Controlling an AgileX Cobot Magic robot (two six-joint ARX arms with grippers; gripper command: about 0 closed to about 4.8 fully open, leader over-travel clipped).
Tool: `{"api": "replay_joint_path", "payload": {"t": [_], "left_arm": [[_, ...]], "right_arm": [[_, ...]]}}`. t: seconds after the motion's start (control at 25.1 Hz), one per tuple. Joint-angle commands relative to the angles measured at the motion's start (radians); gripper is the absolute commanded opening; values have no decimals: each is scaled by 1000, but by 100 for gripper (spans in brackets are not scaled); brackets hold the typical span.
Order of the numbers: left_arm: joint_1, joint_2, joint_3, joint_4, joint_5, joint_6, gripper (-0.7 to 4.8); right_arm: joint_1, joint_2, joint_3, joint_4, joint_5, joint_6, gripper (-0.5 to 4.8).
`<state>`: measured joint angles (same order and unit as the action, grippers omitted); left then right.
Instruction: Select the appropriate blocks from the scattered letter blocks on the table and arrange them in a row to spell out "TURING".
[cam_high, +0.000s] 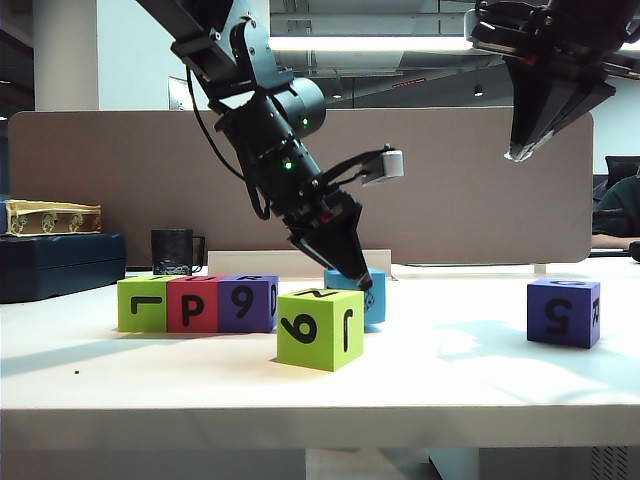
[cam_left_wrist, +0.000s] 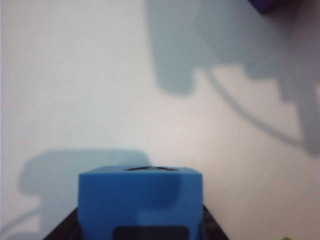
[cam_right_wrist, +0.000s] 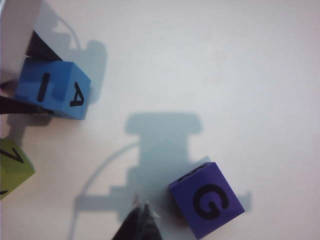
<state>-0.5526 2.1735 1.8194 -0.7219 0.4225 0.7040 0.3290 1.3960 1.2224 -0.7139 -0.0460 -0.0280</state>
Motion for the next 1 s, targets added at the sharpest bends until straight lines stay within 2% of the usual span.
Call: {"api": "replay_joint_path", "payload": {"t": [0.04,0.16,0.4,0.6,1.0], "left_arm": [[-2,-10,1,-8,18,35,236],[-2,-10,1,-35,50,118,236],[-2,-10,1,-59,52,213,236],[-1,-3,1,-11,41,338,236],[1,16,0,27,42,336,236]], "right_arm": [[2,-4,3,14,0,-3,-1],[2,-4,3,14,0,-3,-1],[2,-4,3,14,0,-3,-1],[2,-4,3,11,0,-3,-1],[2,-4,3,0,0,-3,-1]]}}
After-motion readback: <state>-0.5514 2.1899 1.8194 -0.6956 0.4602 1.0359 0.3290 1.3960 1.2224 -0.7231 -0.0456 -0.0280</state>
